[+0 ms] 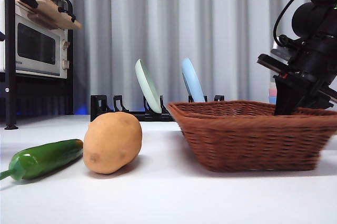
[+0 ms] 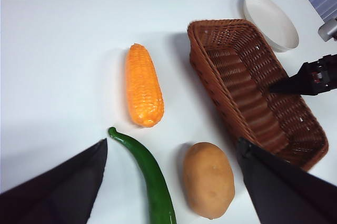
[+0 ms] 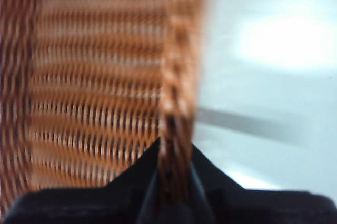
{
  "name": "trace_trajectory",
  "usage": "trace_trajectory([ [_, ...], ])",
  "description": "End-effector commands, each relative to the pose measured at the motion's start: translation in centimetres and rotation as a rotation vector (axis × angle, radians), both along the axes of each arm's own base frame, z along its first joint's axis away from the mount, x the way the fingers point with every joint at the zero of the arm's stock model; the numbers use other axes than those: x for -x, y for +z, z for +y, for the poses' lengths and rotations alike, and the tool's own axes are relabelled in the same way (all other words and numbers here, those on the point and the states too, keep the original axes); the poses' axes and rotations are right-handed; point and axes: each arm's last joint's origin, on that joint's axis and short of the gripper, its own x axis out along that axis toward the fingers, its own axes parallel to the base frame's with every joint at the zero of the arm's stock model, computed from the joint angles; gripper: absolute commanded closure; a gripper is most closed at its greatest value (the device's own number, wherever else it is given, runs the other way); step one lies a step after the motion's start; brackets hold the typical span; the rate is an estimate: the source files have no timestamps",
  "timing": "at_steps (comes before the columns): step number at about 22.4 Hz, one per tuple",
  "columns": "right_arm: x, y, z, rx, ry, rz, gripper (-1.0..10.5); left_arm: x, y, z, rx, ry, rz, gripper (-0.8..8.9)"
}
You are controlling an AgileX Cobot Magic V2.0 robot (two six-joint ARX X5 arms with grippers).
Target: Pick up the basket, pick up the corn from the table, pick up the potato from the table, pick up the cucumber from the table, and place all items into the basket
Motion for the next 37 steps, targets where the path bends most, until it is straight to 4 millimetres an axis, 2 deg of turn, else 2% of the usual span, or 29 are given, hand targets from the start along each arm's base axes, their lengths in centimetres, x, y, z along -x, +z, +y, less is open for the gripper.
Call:
trace_trajectory([
  [1,0.5,1.7,-0.1,-0.003,-0.012,-0.055,9.6,-0.5,0.2,-0.4,0.0,-0.027,-0.007,4.05],
  [5,2.2,5.4,-0.3,-0.023,-0.023,-0.169,9.6,-2.6,0.8,-2.1,-0.039,-0.07,0.008,4.04],
  [9,4.9,9.6,-0.7,-0.041,-0.025,-0.309,9.6,-6.5,1.1,-5.3,-0.165,-0.103,0.047,3.7],
  [12,7.0,12.1,-0.9,-0.054,-0.025,-0.406,9.6,-9.9,0.0,-7.8,-0.284,-0.113,0.11,3.71],
  [15,9.0,14.0,-1.2,-0.065,-0.025,-0.485,9.6,-13.2,-2.4,-10.2,-0.358,-0.145,0.184,3.72],
  [17,10.0,14.9,-1.3,-0.07,-0.025,-0.523,9.6,-14.9,-4.4,-11.5,-0.389,-0.154,0.219,3.72],
  [21,10.9,15.5,-1.5,-0.071,-0.028,-0.549,9.6,-16.6,-7.8,-12.7,-0.432,-0.158,0.252,3.73],
  [29,10.9,15.5,-1.5,-0.071,-0.029,-0.544,9.6,-17.3,-10.3,-13.4,-0.46,-0.192,0.287,3.78],
  [30,10.9,15.5,-1.5,-0.072,-0.029,-0.544,9.6,-17.3,-10.5,-13.4,-0.462,-0.193,0.293,4.09],
  [31,10.9,15.5,-1.5,-0.072,-0.029,-0.544,9.6,-17.3,-10.6,-13.4,-0.464,-0.197,0.297,5.16],
  [32,10.9,15.5,-1.5,-0.072,-0.029,-0.544,9.6,-17.3,-10.7,-13.4,-0.474,-0.21,0.293,6.53],
  [33,10.9,15.5,-1.5,-0.071,-0.029,-0.543,9.6,-17.3,-10.7,-13.4,-0.489,-0.231,0.28,8.4],
  [35,10.9,15.5,-1.4,-0.072,-0.03,-0.543,9.6,-17.3,-10.3,-13.4,-0.507,-0.233,0.262,8.21],
  [37,10.9,15.5,-1.4,-0.075,-0.035,-0.541,9.6,-17.2,-8.5,-13.1,-0.517,-0.216,0.235,8.21],
])
